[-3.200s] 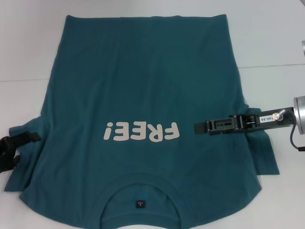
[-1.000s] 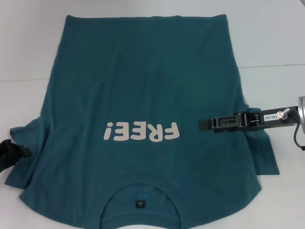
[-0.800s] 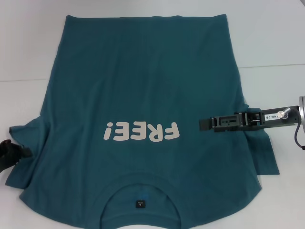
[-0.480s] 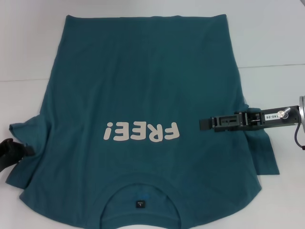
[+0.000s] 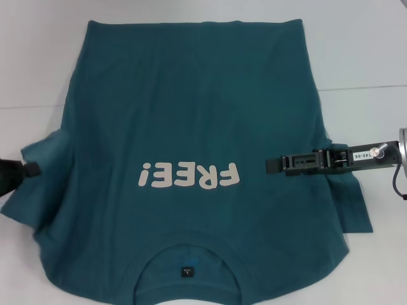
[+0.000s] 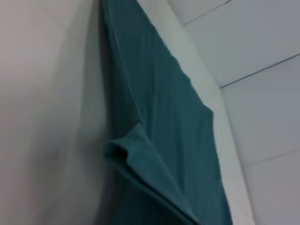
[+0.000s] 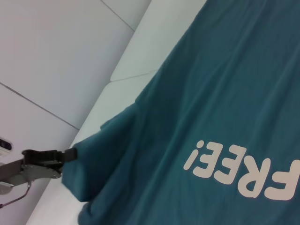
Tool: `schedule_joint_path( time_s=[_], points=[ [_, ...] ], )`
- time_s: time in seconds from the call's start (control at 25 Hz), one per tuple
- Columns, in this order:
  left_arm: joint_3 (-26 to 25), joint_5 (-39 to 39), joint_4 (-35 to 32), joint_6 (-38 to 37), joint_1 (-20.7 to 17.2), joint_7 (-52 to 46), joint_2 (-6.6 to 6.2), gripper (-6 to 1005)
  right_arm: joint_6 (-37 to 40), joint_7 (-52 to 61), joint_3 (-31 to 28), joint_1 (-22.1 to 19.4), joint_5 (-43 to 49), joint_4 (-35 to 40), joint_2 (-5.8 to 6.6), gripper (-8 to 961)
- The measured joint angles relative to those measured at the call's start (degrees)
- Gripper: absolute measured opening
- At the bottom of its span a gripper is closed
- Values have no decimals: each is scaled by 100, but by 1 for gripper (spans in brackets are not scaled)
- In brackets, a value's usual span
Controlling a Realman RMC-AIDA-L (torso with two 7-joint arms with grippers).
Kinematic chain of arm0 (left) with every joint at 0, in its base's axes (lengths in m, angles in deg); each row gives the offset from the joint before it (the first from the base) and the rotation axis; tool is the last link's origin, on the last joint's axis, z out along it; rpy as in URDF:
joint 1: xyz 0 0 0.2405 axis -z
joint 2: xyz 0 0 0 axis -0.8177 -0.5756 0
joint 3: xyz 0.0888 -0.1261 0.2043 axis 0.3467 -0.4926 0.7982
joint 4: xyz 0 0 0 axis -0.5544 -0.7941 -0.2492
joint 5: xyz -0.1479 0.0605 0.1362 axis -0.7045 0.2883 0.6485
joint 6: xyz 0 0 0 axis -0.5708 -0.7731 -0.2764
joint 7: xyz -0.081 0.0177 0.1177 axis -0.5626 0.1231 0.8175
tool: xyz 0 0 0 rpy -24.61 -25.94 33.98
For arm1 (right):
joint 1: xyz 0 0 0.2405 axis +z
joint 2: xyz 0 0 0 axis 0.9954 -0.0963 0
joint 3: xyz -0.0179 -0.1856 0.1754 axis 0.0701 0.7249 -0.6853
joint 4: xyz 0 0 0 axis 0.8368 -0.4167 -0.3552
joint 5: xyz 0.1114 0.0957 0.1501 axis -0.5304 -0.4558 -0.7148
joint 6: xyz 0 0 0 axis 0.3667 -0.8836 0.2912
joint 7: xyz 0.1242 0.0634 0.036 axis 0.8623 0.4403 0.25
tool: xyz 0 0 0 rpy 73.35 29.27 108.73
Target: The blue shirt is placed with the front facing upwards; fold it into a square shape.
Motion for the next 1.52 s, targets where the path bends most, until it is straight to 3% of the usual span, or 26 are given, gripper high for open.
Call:
schedule_joint_path(
  time_s=[0.32,0.68,0.92,1.16,1.52],
  points=[
    [34,37,-4,-22,189,-133,-103,10,15,4,0,16,0,0,0,868],
    [39,3,41,4,440,-297,1,17,5,6,0,7,0,0,-10,865],
    [-2,-10,40,227,744,-410,247,28,-4,-10,7,19,0,-11,-50,864],
    [52,-1,47,1146,884,-477,597,40,0,-2,5,-9,0,-18,-54,862],
    [24,-121,83,1727,1001,-488,842,57,-77,-12,-8,-15,0,-147,-28,859]
  ],
)
